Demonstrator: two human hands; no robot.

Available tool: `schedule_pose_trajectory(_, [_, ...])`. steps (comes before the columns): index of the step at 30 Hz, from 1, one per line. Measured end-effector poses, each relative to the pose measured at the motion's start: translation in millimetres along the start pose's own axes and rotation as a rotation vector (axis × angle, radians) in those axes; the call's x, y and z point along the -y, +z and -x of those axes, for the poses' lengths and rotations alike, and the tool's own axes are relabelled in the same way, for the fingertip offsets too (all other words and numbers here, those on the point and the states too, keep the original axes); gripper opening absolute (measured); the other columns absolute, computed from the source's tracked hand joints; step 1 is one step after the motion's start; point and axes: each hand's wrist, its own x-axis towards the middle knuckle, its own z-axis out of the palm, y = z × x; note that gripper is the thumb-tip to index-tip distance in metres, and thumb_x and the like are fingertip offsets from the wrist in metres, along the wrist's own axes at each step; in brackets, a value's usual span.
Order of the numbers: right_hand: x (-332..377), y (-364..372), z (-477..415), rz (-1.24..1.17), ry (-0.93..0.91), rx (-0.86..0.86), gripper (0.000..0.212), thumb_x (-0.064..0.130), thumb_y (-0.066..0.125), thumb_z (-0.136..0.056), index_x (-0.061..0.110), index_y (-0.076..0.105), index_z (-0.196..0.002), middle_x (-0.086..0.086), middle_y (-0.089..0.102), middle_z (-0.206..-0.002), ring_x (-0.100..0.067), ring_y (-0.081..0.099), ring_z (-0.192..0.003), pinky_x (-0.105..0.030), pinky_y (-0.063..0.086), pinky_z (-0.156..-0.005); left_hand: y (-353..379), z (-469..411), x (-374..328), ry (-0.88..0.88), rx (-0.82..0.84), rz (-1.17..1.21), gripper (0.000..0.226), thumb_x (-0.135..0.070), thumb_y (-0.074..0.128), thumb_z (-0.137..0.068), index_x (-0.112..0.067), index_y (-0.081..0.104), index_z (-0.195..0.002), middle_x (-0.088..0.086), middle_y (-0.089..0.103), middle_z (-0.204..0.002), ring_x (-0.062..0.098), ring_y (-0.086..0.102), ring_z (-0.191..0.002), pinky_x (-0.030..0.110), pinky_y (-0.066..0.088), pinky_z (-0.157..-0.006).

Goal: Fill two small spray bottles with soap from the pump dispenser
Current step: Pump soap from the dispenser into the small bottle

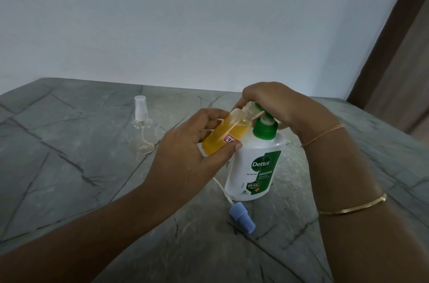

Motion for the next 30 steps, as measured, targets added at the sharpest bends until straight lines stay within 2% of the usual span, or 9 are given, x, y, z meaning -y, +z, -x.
schedule_pose_trajectory(3, [-1,1,2,-0.012,0.061,0.045,0.039,0.013,0.038,-0.093,-0.002,0.054,-0.125,-0.002,0.053,-0.07,-0.009,0.045,-0.055,-0.021,0.035,-0.052,0,1,1,0.005,-0.001,-0.002,0.043,-0.054,0.063,-0.071,-0.038,0.051,-0.109,-0.028,0.059,-0.098,-0.003,0.061,-0.093,0.017,0.053,-0.078])
schedule_pose_trajectory(7, [1,1,2,-0.008,0.013,0.019,0.039,0.012,0.037,-0.093,-0.007,0.055,-0.122,-0.007,0.058,-0.08,-0.014,0.047,-0.062,-0.024,0.036,-0.058,1,1,0,-0.002,0.001,0.0,0.04,-0.051,0.062,-0.07,-0.041,0.048,-0.106,-0.032,0.056,-0.096,-0.006,0.059,-0.095,0.013,0.051,-0.079])
schedule_pose_trajectory(11, [1,0,-2,-0.036,-0.024,-0.065,0.035,0.017,0.038,-0.094,0.0,0.062,-0.115,0.01,0.053,-0.074,-0.008,0.049,-0.063,-0.02,0.039,-0.06,-1,1,-2,-0.013,-0.007,0.021,0.041,-0.054,0.068,-0.07,-0.044,0.047,-0.104,-0.034,0.054,-0.093,-0.01,0.054,-0.098,0.007,0.046,-0.081])
schedule_pose_trajectory(16, [2,0,-3,-0.053,-0.037,-0.098,0.028,0.015,0.041,-0.093,0.011,0.065,-0.108,0.013,0.053,-0.075,-0.007,0.051,-0.06,-0.014,0.04,-0.055,-1,0,-3,-0.029,-0.007,0.016,0.042,-0.055,0.064,-0.07,-0.041,0.048,-0.106,-0.029,0.057,-0.096,-0.002,0.062,-0.091,0.018,0.054,-0.078])
schedule_pose_trajectory(20, [3,-1,-1,-0.088,-0.013,-0.099,0.031,0.015,0.04,-0.093,0.007,0.065,-0.109,0.009,0.057,-0.075,-0.006,0.052,-0.061,-0.017,0.04,-0.057,-2,1,-6,-0.036,-0.009,0.032,0.044,-0.053,0.066,-0.071,-0.036,0.05,-0.108,-0.018,0.062,-0.101,0.005,0.064,-0.093,0.03,0.056,-0.08])
schedule_pose_trajectory(24, [4,1,3,-0.112,0.029,-0.026,0.037,0.008,0.035,-0.095,-0.008,0.052,-0.123,-0.01,0.061,-0.085,-0.011,0.048,-0.06,-0.02,0.034,-0.056,-3,2,-2,-0.013,-0.017,0.018,0.046,-0.053,0.065,-0.07,-0.033,0.054,-0.11,-0.017,0.065,-0.102,0.003,0.063,-0.092,0.028,0.056,-0.078])
schedule_pose_trajectory(26, [4,2,6,-0.054,0.043,0.0,0.039,0.01,0.036,-0.094,-0.008,0.048,-0.128,-0.01,0.055,-0.077,-0.011,0.044,-0.056,-0.022,0.033,-0.053,-2,2,1,-0.002,-0.01,0.004,0.045,-0.057,0.059,-0.07,-0.037,0.053,-0.11,-0.023,0.063,-0.1,-0.002,0.062,-0.092,0.023,0.056,-0.077])
schedule_pose_trajectory(28, [3,2,6,0.005,0.054,0.034,0.041,0.011,0.037,-0.094,-0.008,0.048,-0.128,-0.015,0.057,-0.082,-0.012,0.042,-0.058,-0.023,0.032,-0.052,-2,2,1,0.007,-0.007,-0.013,0.043,-0.06,0.056,-0.069,-0.042,0.05,-0.108,-0.03,0.059,-0.098,-0.005,0.06,-0.093,0.019,0.054,-0.077])
schedule_pose_trajectory(30, [2,3,6,0.002,0.059,0.045,0.038,0.012,0.039,-0.093,-0.007,0.053,-0.123,-0.008,0.055,-0.074,-0.012,0.042,-0.057,-0.023,0.034,-0.053,-2,2,1,0.009,-0.005,-0.018,0.044,-0.062,0.055,-0.069,-0.043,0.048,-0.108,-0.034,0.056,-0.097,-0.006,0.059,-0.095,0.016,0.053,-0.077])
